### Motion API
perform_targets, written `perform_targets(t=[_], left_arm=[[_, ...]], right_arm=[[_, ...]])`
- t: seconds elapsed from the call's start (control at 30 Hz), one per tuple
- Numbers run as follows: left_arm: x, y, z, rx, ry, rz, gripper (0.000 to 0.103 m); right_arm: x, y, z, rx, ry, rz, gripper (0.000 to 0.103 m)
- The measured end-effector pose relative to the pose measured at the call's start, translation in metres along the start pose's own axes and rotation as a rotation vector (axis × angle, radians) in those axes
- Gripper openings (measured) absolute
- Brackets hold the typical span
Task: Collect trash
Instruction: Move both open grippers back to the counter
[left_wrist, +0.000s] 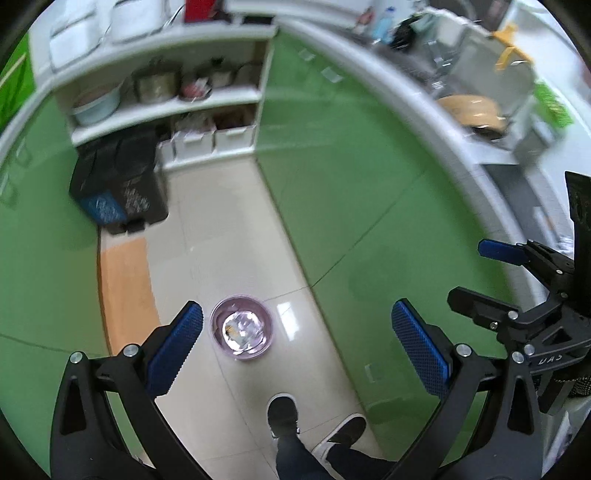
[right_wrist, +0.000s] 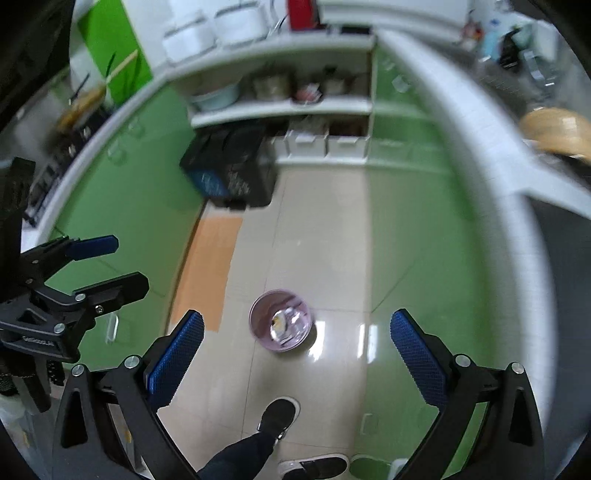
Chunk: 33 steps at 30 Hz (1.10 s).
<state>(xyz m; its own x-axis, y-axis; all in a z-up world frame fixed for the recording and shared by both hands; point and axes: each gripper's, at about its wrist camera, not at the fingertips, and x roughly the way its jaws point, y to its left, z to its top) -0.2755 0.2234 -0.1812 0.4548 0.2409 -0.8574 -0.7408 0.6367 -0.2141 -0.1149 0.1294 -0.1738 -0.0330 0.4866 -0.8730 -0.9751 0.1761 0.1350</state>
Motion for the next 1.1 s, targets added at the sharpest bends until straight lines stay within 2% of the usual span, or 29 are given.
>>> perform_targets(t=[0.1, 0.23, 0.3, 0.37, 0.53, 0.67, 0.83, 1.1], left_arm=[[-0.033, -0.037, 0.017, 0.054, -0.019, -0.029, 0.100], [-0.068, -0.097, 0.036, 0.158, -0.059, -0.082, 0.100], [-0.076, -0.122, 0.045, 0.198, -0.072, -0.113, 0.100], [-0.081, -0.150, 0.048, 0.244, -0.081, -0.136, 0.100], [-0.080, -0.215, 0.057, 0.358, -0.089, -0.210, 0.100], [-0.073, -0.271, 0.059, 0.454, -0.081, -0.259, 0.100], [-0.053, -0.334, 0.055, 0.570, -0.052, -0.313, 0.100], [-0.005, -0.396, 0.046, 0.682, 0.041, -0.323, 0.100]], right_arm=[[-0.054, -0.011, -0.001, 0.033, -0.060, -0.036, 0.097], [-0.124, -0.047, -0.012, 0.115, -0.142, -0.091, 0.097], [-0.158, -0.066, -0.026, 0.169, -0.188, -0.131, 0.097], [-0.193, -0.088, -0.044, 0.223, -0.250, -0.210, 0.097], [-0.245, -0.138, -0.084, 0.332, -0.286, -0.344, 0.097], [-0.271, -0.177, -0.121, 0.437, -0.293, -0.403, 0.097], [-0.292, -0.207, -0.165, 0.525, -0.290, -0.445, 0.097], [-0.295, -0.253, -0.203, 0.643, -0.272, -0.456, 0.097]])
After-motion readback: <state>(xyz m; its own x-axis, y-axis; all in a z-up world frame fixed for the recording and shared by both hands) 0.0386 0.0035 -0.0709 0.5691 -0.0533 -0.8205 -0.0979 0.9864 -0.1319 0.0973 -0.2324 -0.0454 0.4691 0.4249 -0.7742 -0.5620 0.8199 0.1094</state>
